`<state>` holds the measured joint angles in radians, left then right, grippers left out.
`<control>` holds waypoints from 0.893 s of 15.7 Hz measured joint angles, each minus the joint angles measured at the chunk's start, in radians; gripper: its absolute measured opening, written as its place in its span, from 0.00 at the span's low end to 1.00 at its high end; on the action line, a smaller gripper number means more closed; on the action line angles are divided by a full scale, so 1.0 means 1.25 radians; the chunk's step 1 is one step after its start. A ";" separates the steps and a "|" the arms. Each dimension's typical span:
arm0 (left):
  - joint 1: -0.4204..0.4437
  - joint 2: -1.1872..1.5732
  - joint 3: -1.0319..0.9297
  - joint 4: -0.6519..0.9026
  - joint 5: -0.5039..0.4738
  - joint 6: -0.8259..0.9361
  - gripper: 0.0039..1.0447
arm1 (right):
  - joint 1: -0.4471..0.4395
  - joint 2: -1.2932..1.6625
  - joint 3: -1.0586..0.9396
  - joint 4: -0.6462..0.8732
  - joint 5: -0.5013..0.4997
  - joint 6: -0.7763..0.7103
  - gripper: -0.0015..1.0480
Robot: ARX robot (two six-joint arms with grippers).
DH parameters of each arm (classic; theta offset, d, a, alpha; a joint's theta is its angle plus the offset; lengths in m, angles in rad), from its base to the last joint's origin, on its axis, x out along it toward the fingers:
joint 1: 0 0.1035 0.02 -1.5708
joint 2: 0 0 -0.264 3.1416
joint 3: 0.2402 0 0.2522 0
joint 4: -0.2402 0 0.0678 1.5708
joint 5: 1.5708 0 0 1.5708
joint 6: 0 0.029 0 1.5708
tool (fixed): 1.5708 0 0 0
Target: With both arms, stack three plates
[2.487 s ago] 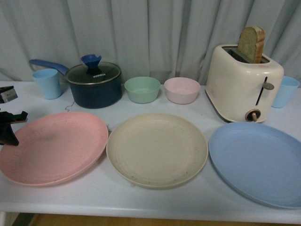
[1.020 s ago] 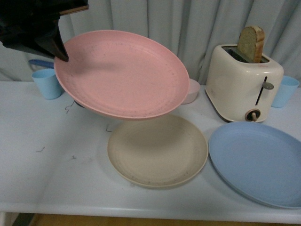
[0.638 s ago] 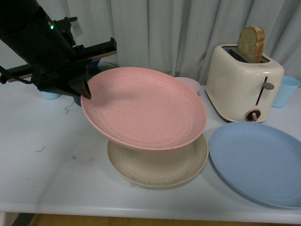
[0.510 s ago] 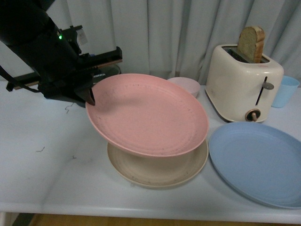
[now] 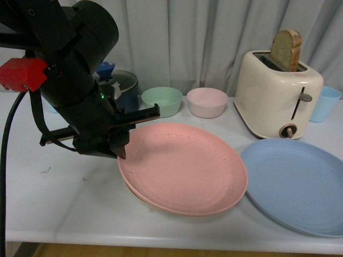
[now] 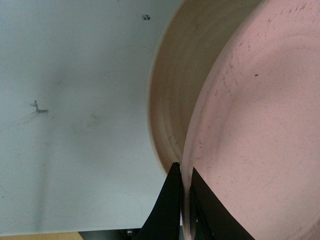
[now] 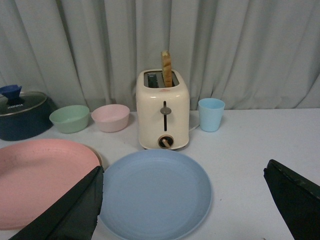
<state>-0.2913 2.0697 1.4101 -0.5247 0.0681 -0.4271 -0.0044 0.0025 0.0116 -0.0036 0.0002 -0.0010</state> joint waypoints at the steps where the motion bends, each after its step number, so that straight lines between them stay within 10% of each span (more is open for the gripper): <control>1: 0.004 0.006 0.004 0.000 0.001 -0.006 0.02 | 0.000 0.000 0.000 0.000 0.000 0.000 0.94; 6: 0.010 0.038 0.038 -0.005 0.003 -0.021 0.08 | 0.000 0.000 0.000 0.000 0.000 0.000 0.94; 14: 0.016 -0.063 0.042 0.003 0.042 -0.031 0.93 | 0.000 0.000 0.000 0.000 0.000 0.000 0.94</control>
<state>-0.2714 1.9907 1.4631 -0.5205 0.1200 -0.4656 -0.0044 0.0025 0.0116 -0.0036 -0.0002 -0.0010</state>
